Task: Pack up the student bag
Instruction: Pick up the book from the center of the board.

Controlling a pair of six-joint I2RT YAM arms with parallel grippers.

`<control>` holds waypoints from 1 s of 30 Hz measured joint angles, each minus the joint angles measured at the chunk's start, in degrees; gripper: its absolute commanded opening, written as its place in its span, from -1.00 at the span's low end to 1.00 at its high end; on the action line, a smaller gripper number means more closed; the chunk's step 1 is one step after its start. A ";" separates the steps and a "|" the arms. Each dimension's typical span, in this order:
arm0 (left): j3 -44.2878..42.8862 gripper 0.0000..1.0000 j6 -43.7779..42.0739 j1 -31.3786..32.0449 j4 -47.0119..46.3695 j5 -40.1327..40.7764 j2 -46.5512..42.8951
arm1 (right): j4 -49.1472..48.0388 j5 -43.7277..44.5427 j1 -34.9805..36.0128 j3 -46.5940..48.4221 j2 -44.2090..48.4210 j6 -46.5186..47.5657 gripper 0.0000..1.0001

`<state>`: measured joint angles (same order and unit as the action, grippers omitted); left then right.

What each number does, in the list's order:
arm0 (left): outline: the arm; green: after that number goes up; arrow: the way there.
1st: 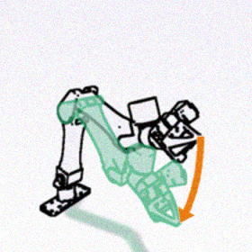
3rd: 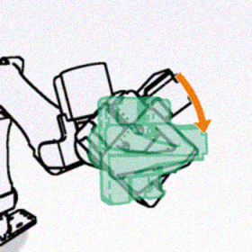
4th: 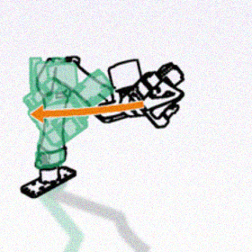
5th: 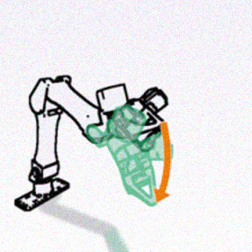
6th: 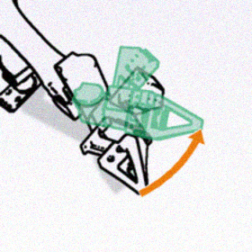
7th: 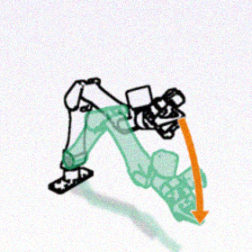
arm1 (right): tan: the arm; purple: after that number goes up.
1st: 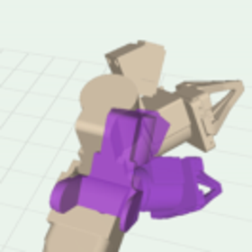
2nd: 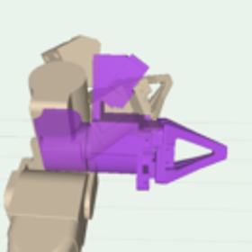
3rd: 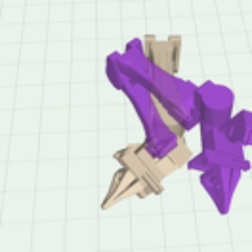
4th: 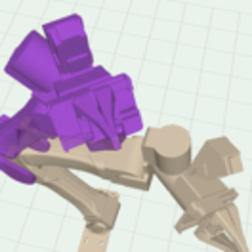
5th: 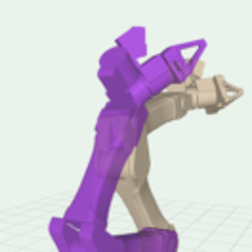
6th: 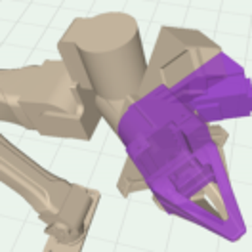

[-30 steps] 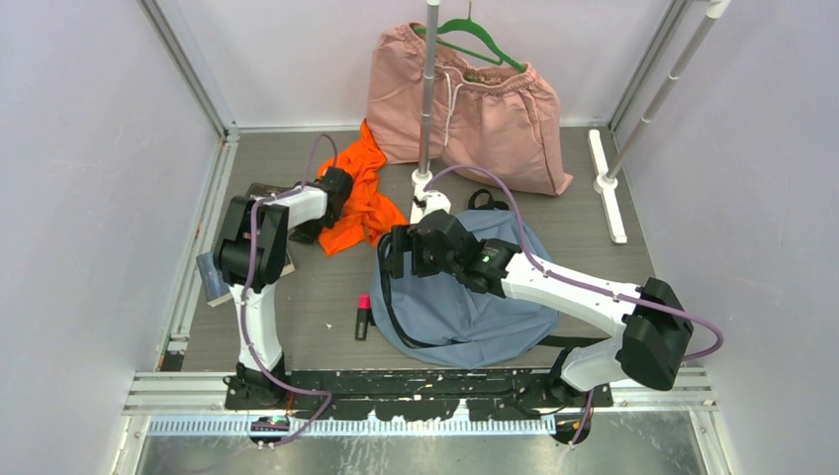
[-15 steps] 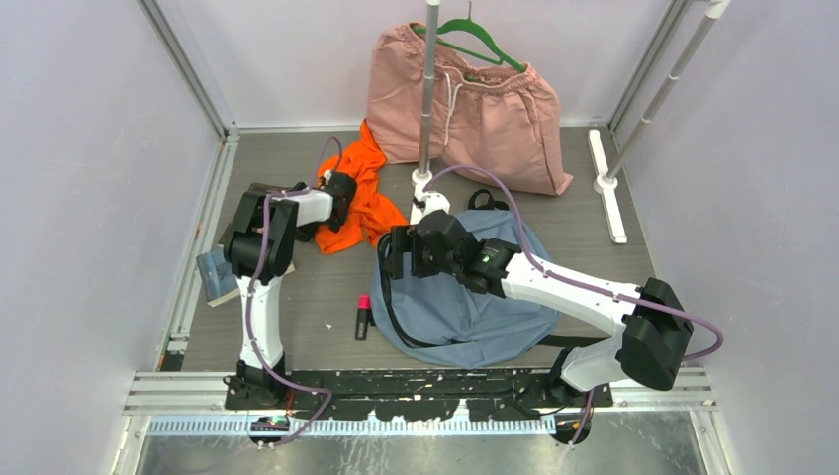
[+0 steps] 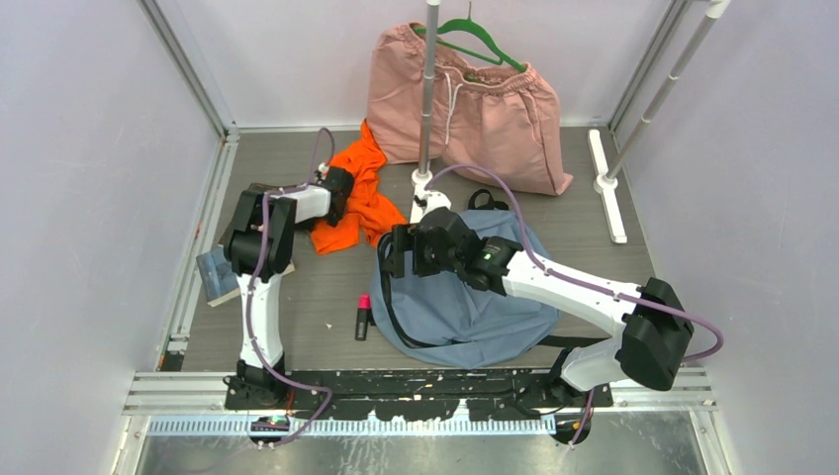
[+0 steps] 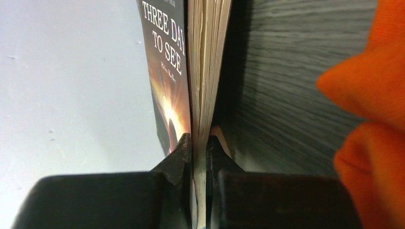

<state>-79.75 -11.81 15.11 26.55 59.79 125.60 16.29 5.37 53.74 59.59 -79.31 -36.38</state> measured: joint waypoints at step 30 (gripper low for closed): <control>32.74 -1.00 16.74 17.55 0.31 -68.43 -77.24 | 9.03 -7.82 -18.73 9.53 15.87 -8.55 0.92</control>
<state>-47.00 4.93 32.67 26.85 -8.64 48.36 25.32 -2.46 35.00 69.12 -63.44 -44.93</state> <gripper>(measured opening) 0.061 0.959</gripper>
